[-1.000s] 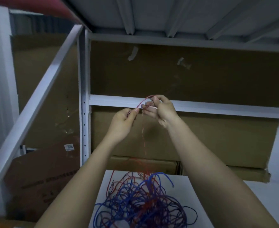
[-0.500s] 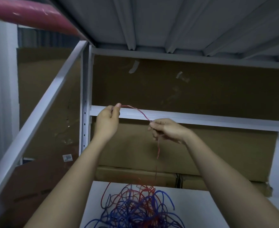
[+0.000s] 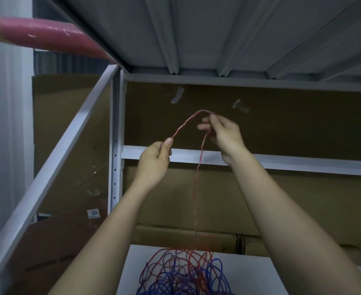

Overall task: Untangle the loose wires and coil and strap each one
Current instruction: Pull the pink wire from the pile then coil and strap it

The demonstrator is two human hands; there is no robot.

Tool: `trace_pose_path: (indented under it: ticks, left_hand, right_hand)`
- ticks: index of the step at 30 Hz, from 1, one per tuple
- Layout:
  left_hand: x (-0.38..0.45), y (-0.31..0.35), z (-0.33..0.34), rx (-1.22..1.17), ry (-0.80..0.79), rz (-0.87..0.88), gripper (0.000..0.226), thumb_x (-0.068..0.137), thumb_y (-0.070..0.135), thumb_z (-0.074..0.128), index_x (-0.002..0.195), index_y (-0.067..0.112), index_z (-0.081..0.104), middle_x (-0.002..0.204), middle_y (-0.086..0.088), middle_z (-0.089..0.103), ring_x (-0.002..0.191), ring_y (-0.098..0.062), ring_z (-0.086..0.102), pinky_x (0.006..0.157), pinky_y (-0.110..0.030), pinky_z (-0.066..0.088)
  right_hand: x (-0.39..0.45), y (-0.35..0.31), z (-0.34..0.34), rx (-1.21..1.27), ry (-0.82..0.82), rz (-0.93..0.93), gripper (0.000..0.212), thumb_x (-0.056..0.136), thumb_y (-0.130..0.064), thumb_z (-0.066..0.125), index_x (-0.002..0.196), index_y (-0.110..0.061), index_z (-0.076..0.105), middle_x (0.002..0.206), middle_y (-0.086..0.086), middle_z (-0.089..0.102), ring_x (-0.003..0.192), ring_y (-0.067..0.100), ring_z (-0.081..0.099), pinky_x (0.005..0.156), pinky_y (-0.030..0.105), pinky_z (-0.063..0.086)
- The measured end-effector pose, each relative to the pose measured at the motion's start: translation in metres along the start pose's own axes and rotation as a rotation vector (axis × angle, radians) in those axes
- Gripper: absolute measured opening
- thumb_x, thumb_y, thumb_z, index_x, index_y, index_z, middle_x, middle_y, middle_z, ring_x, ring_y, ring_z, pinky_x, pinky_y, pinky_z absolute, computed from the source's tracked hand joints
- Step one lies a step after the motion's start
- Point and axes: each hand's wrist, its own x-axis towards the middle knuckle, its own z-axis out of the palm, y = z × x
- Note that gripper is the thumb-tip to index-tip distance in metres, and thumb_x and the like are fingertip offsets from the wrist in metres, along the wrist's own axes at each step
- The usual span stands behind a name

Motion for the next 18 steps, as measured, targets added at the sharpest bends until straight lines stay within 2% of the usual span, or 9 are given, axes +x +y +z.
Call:
trace_pose_path:
  ticks: [2, 3, 5, 7, 10, 11, 13, 16, 18]
  left_hand:
    - [-0.005, -0.001, -0.002, -0.169, -0.091, -0.094, 0.044, 0.101, 0.042, 0.038, 0.064, 0.018, 0.047, 0.047, 0.009, 0.041, 0.046, -0.008, 0.036, 0.053, -0.019, 0.034]
    - [-0.008, -0.002, -0.004, -0.310, -0.167, -0.151, 0.044, 0.101, 0.042, 0.039, 0.064, 0.018, 0.046, 0.044, 0.010, 0.036, 0.043, -0.008, 0.032, 0.053, -0.020, 0.033]
    - [-0.016, -0.006, -0.008, -0.593, -0.308, -0.227, 0.044, 0.097, 0.049, 0.042, 0.064, 0.020, 0.047, 0.043, 0.010, 0.028, 0.040, -0.008, 0.024, 0.049, -0.018, 0.026]
    - [-0.023, -0.013, -0.008, -0.780, -0.371, -0.260, 0.043, 0.088, 0.056, 0.045, 0.063, 0.021, 0.050, 0.043, 0.010, 0.027, 0.041, -0.008, 0.022, 0.051, -0.022, 0.019]
    - [-0.029, -0.022, 0.001, -0.999, -0.288, -0.276, 0.039, 0.097, 0.044, 0.036, 0.072, 0.016, 0.049, 0.047, 0.008, 0.033, 0.044, -0.007, 0.030, 0.058, -0.020, 0.029]
    - [-0.032, -0.025, 0.004, -1.021, -0.238, -0.278, 0.038, 0.101, 0.036, 0.032, 0.075, 0.014, 0.048, 0.051, 0.006, 0.037, 0.047, -0.007, 0.034, 0.061, -0.021, 0.031]
    - [-0.038, -0.035, 0.009, -0.874, -0.144, -0.258, 0.035, 0.105, 0.024, 0.028, 0.081, 0.011, 0.050, 0.057, 0.005, 0.048, 0.053, -0.007, 0.046, 0.066, -0.022, 0.037]
    - [-0.047, -0.049, 0.014, -0.602, -0.079, -0.238, 0.028, 0.105, 0.018, 0.026, 0.097, 0.009, 0.051, 0.068, 0.003, 0.061, 0.065, -0.008, 0.060, 0.080, -0.029, 0.046]
    - [-0.052, -0.056, 0.014, -0.400, -0.104, -0.184, 0.025, 0.105, 0.020, 0.024, 0.105, 0.010, 0.047, 0.080, 0.002, 0.064, 0.080, -0.009, 0.063, 0.093, -0.029, 0.042]
  right_hand:
    - [-0.014, 0.021, -0.006, 0.030, -0.025, 0.109, 0.030, 0.102, -0.029, 0.042, 0.085, -0.016, 0.063, 0.059, -0.003, 0.053, 0.059, 0.012, 0.052, 0.057, 0.025, 0.047]
    - [-0.021, 0.034, -0.010, -0.099, -0.012, 0.079, 0.033, 0.102, -0.030, 0.040, 0.085, -0.014, 0.063, 0.061, -0.004, 0.050, 0.058, 0.011, 0.047, 0.056, 0.025, 0.042]
    - [-0.034, 0.064, -0.018, -0.657, -0.032, -0.069, 0.035, 0.103, -0.034, 0.036, 0.092, -0.016, 0.064, 0.078, 0.002, 0.063, 0.073, 0.018, 0.056, 0.063, 0.028, 0.037]
    - [-0.053, 0.087, -0.021, -1.157, -0.189, -0.142, 0.035, 0.103, -0.039, 0.032, 0.110, -0.025, 0.062, 0.092, 0.008, 0.069, 0.085, 0.028, 0.063, 0.065, 0.031, 0.040]
    - [-0.082, 0.111, -0.013, -1.437, -0.470, -0.252, 0.041, 0.103, -0.044, 0.025, 0.127, -0.026, 0.052, 0.069, 0.000, 0.059, 0.059, 0.019, 0.058, 0.056, 0.031, 0.050]
    - [-0.094, 0.116, -0.008, -1.478, -0.544, -0.303, 0.042, 0.103, -0.045, 0.022, 0.126, -0.024, 0.050, 0.063, -0.004, 0.051, 0.052, 0.015, 0.052, 0.050, 0.029, 0.047]
    - [-0.115, 0.122, -0.006, -1.463, -0.608, -0.420, 0.038, 0.103, -0.043, 0.023, 0.121, -0.021, 0.047, 0.065, -0.005, 0.050, 0.050, 0.014, 0.050, 0.045, 0.026, 0.039]
    - [-0.143, 0.123, -0.012, -1.327, -0.551, -0.637, 0.025, 0.097, -0.028, 0.041, 0.112, -0.017, 0.058, 0.078, 0.000, 0.063, 0.061, 0.020, 0.060, 0.047, 0.029, 0.042]
    - [-0.157, 0.121, -0.013, -1.235, -0.502, -0.805, 0.025, 0.089, -0.022, 0.047, 0.105, -0.015, 0.065, 0.074, -0.001, 0.063, 0.055, 0.016, 0.057, 0.041, 0.027, 0.042]
